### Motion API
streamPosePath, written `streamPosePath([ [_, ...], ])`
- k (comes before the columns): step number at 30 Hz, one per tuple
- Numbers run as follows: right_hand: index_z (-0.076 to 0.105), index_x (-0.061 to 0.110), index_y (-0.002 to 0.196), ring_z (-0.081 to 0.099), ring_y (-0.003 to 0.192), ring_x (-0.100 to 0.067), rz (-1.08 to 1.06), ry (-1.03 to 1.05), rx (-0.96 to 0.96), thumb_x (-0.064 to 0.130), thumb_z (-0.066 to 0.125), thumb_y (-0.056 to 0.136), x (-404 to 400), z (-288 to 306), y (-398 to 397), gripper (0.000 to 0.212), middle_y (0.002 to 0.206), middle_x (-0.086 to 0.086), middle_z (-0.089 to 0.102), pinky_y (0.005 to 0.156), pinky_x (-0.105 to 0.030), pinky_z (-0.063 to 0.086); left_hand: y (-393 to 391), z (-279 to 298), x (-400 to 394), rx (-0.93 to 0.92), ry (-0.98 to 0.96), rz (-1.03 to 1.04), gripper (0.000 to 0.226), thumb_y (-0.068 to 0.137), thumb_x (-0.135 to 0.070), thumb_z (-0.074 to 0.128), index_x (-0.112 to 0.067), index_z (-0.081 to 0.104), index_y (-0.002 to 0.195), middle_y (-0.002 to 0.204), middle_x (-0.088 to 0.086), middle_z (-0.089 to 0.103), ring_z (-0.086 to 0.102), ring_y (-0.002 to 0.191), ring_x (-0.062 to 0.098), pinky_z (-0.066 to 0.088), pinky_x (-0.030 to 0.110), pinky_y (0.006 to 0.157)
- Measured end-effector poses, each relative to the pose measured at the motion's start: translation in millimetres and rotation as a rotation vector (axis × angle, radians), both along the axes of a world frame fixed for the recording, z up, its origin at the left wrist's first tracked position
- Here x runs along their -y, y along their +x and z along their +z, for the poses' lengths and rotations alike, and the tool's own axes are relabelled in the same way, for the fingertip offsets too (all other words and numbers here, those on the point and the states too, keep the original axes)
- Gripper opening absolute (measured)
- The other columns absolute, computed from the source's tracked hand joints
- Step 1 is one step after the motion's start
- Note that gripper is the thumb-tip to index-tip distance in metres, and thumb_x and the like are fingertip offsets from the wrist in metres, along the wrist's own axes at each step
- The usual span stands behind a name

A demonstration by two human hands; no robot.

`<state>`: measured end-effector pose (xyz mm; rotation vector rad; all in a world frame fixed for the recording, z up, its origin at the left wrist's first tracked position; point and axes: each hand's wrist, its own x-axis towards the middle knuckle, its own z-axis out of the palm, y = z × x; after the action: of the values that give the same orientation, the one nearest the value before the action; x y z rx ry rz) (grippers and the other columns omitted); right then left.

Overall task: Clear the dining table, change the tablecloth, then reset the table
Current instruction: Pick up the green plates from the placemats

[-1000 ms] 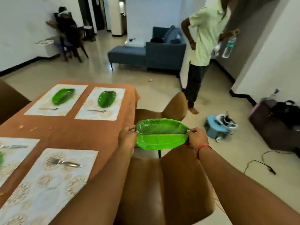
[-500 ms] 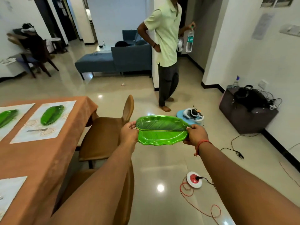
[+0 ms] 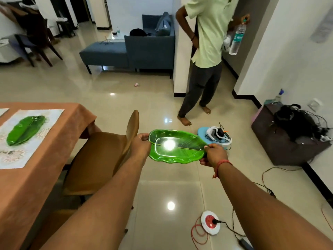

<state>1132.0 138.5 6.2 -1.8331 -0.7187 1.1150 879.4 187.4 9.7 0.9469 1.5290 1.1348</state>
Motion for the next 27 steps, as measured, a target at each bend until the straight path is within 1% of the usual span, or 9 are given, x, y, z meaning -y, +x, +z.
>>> streamPosePath([
  [4,0.053,0.012,0.085,0.060,0.049,-0.026,0.047,-0.024,-0.007,0.011,0.046,0.101,-87,0,-2,0.017,0.068,-0.016,0.061,0.048,-0.035,0.057,-1,8,-74,-0.014,-0.003,0.054,0.033,0.085,0.014,0.054,-0.010,0.063,0.106,0.089,-0.003,0.066,0.063,0.076,0.010,0.052,0.024,0.062],
  [6,0.055,0.011,0.086,0.061,0.048,-0.026,0.093,-0.039,-0.013,0.011,0.047,0.101,-133,-4,-3,0.017,0.067,-0.016,0.062,0.052,-0.037,0.057,-4,5,-112,-0.034,-0.015,0.082,0.033,0.085,0.014,0.053,-0.011,0.063,0.103,0.086,-0.004,0.064,0.063,0.077,0.014,0.052,0.023,0.063],
  [10,0.055,0.011,0.084,0.062,0.050,-0.026,0.173,-0.036,-0.015,0.012,0.047,0.101,-238,-18,2,0.019,0.067,-0.016,0.063,0.052,-0.037,0.058,-10,-12,-202,-0.082,-0.045,0.119,0.031,0.073,0.009,0.056,-0.013,0.065,0.094,0.087,-0.001,0.068,0.068,0.091,0.026,0.057,0.039,0.085],
  [12,0.055,0.011,0.084,0.061,0.051,-0.027,0.190,-0.006,-0.029,0.012,0.048,0.101,-296,-27,5,0.019,0.067,-0.016,0.061,0.053,-0.038,0.058,-11,-28,-256,-0.103,-0.019,0.152,0.032,0.057,-0.002,0.056,-0.017,0.065,0.084,0.084,0.002,0.071,0.070,0.090,0.032,0.058,0.050,0.087],
  [14,0.055,0.012,0.082,0.059,0.052,-0.027,0.216,0.002,-0.054,0.011,0.048,0.101,-362,-34,6,0.020,0.070,-0.016,0.060,0.052,-0.038,0.059,-16,-57,-323,-0.146,-0.042,0.217,0.029,0.053,-0.009,0.057,-0.019,0.064,0.079,0.080,0.002,0.071,0.071,0.087,0.033,0.058,0.051,0.085],
  [17,0.056,0.012,0.082,0.060,0.052,-0.027,0.281,-0.050,-0.053,0.011,0.049,0.101,-440,-40,0,0.020,0.072,-0.019,0.060,0.049,-0.036,0.057,-9,-29,-378,-0.235,-0.125,0.293,0.015,0.071,-0.005,0.063,-0.017,0.063,0.080,0.082,0.001,0.070,0.069,0.084,0.028,0.058,0.040,0.085],
  [19,0.056,0.010,0.082,0.061,0.052,-0.029,0.345,-0.052,-0.058,0.011,0.050,0.100,-486,-33,-1,0.020,0.071,-0.022,0.060,0.052,-0.037,0.056,-6,-16,-414,-0.293,-0.150,0.315,0.016,0.081,-0.001,0.059,-0.015,0.063,0.087,0.086,0.003,0.069,0.066,0.085,0.026,0.055,0.033,0.082],
  [24,0.057,0.008,0.085,0.058,0.051,-0.027,0.440,-0.052,-0.020,0.009,0.049,0.100,-625,-16,-23,0.017,0.071,-0.018,0.058,0.052,-0.037,0.057,-24,-13,-520,-0.289,-0.192,0.470,0.015,0.080,-0.007,0.057,-0.021,0.059,0.081,0.097,0.006,0.069,0.064,0.091,0.029,0.055,0.037,0.083],
  [27,0.058,0.008,0.088,0.059,0.051,-0.027,0.509,-0.049,-0.005,0.010,0.050,0.100,-681,-16,-43,0.015,0.073,-0.017,0.060,0.055,-0.038,0.058,-40,-12,-564,-0.261,-0.207,0.524,0.014,0.081,-0.008,0.056,-0.019,0.059,0.090,0.096,0.006,0.066,0.063,0.090,0.029,0.052,0.034,0.079],
])
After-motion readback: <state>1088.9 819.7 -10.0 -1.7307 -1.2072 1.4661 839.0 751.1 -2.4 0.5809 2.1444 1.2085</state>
